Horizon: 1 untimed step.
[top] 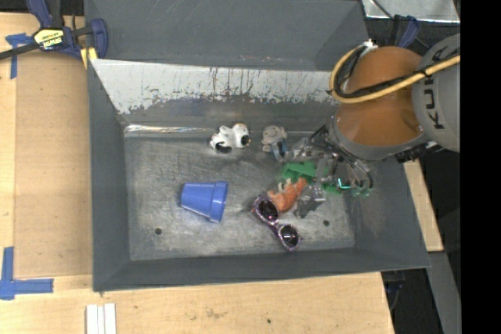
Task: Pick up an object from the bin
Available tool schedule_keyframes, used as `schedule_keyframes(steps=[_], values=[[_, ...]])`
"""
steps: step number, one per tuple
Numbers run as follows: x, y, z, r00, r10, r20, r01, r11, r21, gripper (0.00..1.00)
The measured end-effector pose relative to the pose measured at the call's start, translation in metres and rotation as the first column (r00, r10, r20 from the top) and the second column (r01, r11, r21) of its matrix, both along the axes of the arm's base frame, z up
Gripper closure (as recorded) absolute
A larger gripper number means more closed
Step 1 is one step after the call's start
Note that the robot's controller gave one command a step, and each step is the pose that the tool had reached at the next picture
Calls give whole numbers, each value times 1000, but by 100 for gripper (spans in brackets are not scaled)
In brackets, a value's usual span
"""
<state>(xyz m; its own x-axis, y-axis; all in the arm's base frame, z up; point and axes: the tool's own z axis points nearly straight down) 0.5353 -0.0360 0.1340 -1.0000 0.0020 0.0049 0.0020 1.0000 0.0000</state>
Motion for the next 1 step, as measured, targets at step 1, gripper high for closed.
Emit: schedule_keyframes(steps=[1], values=[[2, 0, 4, 1000, 1, 8, -1, 1000, -1, 0]])
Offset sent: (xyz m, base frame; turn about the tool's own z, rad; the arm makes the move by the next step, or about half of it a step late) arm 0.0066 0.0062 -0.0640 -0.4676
